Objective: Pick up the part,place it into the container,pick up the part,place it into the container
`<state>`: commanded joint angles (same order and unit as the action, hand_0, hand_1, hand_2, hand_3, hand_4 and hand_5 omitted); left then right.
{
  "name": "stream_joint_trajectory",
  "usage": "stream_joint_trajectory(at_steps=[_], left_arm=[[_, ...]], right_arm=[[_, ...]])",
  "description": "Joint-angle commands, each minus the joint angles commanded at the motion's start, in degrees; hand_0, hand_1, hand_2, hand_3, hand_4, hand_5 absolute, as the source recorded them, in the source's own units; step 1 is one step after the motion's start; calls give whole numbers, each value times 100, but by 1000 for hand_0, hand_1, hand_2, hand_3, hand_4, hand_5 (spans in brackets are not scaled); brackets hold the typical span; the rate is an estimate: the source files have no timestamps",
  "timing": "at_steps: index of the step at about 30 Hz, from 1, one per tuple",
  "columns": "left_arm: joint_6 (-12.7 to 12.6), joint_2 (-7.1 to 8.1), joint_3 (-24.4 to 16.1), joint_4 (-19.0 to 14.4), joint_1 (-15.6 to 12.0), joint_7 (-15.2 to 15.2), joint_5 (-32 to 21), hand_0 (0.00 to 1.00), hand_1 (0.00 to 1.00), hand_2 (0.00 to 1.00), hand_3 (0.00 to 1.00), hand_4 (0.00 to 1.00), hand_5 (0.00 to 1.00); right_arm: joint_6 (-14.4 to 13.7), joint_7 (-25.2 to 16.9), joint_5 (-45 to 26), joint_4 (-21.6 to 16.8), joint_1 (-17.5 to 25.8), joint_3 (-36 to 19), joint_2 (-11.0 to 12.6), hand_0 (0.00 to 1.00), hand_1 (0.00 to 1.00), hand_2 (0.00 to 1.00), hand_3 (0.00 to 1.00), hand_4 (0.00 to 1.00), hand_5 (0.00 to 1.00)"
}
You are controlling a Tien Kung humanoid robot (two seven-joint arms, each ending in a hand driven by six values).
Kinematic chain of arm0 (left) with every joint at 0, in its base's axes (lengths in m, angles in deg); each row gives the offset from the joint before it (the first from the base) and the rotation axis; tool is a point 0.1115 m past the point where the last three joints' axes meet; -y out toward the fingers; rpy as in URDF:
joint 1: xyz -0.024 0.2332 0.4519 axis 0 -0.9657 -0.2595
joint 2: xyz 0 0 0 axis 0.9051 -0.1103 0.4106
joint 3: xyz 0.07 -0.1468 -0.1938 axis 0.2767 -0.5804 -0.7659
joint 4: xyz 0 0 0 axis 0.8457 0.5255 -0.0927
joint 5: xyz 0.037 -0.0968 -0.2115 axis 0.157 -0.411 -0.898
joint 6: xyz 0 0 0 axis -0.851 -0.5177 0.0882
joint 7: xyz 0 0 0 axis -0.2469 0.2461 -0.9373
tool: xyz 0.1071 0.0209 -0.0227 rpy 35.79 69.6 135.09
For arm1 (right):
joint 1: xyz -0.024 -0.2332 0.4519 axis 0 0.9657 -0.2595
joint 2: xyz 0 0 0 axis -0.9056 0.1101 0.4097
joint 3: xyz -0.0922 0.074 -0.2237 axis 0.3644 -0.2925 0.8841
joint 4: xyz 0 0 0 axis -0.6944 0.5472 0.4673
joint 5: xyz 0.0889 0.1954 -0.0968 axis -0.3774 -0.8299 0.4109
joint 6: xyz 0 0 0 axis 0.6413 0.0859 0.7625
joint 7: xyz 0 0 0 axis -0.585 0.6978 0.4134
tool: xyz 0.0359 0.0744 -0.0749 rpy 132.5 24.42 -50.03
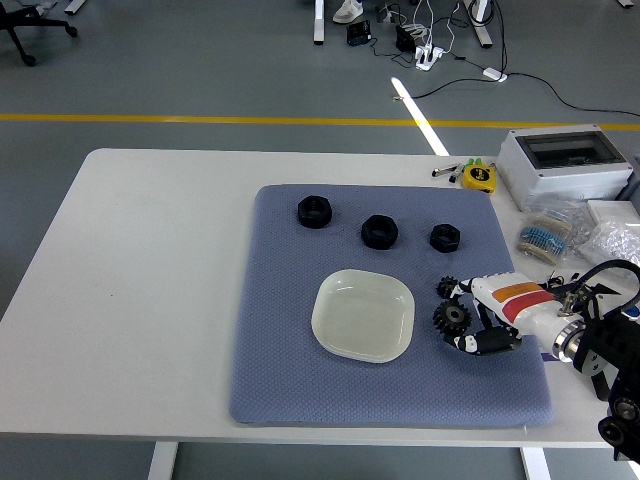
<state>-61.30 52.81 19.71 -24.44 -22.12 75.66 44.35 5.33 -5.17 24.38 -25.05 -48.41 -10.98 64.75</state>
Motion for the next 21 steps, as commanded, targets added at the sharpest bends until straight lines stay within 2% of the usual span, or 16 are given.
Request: stream_joint_trajectory(at_steps=[6,11,14,16,20,21], left_arm=[[4,6,25,0,8,-3,-23,682,646,680,557,632,589],[2,15,94,0,0,-22,-108,684,646,680,556,632,590],[1,26,154,0,-7,-32,-166,684,646,680,556,632,590],[-6,30,177,0,-14,-37,-194,683,646,677,557,631,587],[-10,31,152,0,-15,-15,-172,683,646,677,557,631,587],[-5,28,89,0,-11,4,-92,684,644,679,556,631,589]], right_arm=[[-30,57,193,-350,-100,-48,-58,2,30,166,327,769,371],[-32,88,174,-528,-427,216,-170,2,29,163,336,774,367],[-12,111,110,-472,-701,481,-320,2,29,163,336,774,367],[2,137,57,-349,-927,718,-487,2,68,196,366,768,364],[134,187,-173,58,-1276,1064,-839,2,68,196,366,768,364],[150,197,-193,166,-1334,1120,-908,124,193,326,419,748,420]])
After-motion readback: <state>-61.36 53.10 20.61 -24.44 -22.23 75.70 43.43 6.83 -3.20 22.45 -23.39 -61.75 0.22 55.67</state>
